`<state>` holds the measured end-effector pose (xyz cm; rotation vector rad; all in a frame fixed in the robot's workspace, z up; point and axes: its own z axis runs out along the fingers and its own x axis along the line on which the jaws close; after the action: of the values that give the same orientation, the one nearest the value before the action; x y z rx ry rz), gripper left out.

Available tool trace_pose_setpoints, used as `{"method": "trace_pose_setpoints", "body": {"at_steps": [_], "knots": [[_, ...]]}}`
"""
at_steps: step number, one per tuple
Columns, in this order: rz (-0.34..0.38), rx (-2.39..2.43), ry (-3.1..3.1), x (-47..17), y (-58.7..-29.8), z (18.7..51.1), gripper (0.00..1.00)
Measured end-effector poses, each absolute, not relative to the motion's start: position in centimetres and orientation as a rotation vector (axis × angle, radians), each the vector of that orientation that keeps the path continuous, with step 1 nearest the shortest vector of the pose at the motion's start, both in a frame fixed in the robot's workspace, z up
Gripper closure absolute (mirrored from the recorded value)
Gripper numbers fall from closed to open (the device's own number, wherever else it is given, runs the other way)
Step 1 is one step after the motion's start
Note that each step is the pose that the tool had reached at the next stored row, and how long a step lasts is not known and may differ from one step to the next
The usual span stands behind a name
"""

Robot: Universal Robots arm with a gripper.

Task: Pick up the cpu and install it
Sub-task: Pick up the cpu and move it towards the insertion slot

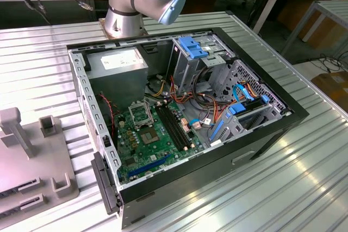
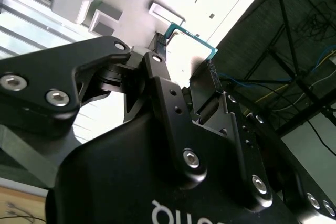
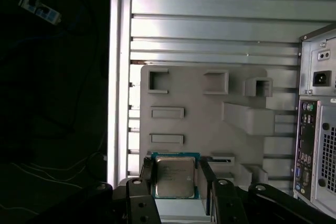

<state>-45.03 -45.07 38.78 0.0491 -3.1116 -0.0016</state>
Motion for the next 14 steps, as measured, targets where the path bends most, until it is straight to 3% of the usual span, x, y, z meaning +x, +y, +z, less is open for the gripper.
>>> {"method": "trace_pose_setpoints", "body": {"at_steps": [14], "knots": [[-0.002,0.049,-3.112,-43.7,-45.1,38.8,0.56]]}}
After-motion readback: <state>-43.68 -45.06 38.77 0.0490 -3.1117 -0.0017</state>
